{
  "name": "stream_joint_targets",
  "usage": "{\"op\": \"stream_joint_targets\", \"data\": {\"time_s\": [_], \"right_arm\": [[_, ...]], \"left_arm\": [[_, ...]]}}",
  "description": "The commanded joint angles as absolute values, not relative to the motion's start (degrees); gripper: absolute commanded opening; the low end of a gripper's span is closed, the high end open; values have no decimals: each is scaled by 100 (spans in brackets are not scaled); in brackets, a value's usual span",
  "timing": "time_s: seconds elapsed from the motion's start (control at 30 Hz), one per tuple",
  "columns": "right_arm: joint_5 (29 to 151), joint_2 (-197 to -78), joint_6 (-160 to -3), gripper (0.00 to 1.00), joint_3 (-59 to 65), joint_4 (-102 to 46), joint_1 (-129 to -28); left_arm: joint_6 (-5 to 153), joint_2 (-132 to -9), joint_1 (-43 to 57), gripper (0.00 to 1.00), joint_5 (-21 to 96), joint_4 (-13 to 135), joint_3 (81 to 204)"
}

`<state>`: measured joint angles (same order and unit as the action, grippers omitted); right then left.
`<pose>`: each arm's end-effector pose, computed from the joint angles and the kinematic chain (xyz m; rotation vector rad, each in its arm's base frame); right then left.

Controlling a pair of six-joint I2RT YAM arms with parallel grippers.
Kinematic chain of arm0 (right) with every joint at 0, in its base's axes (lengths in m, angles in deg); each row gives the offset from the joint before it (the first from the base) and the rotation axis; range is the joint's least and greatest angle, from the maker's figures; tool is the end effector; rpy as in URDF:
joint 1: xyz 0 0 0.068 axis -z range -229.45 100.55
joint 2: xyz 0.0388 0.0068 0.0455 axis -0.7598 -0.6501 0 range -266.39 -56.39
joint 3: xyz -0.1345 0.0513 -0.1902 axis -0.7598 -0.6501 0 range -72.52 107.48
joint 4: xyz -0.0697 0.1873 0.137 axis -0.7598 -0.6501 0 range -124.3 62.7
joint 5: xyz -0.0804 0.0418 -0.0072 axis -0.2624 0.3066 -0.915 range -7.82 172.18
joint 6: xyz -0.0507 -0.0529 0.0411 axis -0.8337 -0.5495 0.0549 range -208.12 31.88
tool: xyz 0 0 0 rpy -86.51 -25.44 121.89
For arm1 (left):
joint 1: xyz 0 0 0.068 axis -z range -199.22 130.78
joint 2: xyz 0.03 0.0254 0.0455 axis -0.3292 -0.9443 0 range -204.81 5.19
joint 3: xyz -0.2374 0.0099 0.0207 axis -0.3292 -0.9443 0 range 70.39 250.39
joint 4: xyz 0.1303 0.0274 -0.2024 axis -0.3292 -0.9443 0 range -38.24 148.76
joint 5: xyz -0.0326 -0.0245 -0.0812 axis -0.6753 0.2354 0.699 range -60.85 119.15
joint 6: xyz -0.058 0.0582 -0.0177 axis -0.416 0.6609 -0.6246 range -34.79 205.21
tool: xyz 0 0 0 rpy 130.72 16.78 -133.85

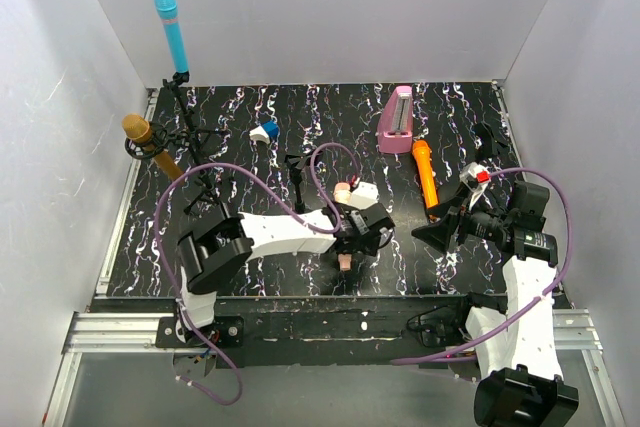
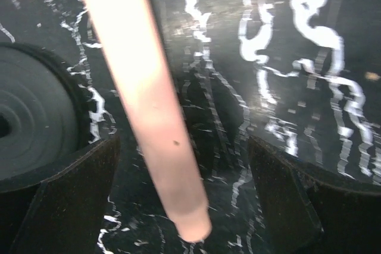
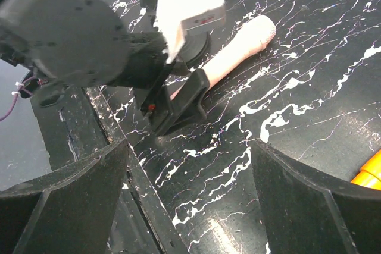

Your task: Attach the microphones to the stand

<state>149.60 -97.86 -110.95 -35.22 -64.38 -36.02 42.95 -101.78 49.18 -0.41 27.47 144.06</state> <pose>0.1656 0.0303 0.2407 -0.7071 1.7939 0.9101 0.1686 -0.3273 0.1342 0.4159 2.4415 -0.0872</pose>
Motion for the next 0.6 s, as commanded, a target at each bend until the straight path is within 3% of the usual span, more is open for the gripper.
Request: {"op": "stream_joint_targets", "data": {"time_s": [0.0, 0.2, 0.3, 0.4, 0.57], "right_arm": [[14959, -9743, -11036, 90, -3543, -6228, -3600], [14995, -9796, -11036, 90, -3534, -6228, -3591], [14995, -9805, -11036, 90, -3534, -6228, -3591], [14995, -9805, -11027, 90, -3525, -6236, -3582], [15003, -9787, -11071, 90, -3516, -6280, -3582]], "left_arm": [[4047, -10291, 4723, 87, -232, 2378, 14615], [3942, -10642, 4556, 74, 5, 2334, 14606], [3933, -10783, 4520, 52, 146, 2334, 14624], [4003, -10836, 4503, 38, 234, 2360, 14702], [4292, -10600, 4485, 1, 427, 2597, 14799]]}}
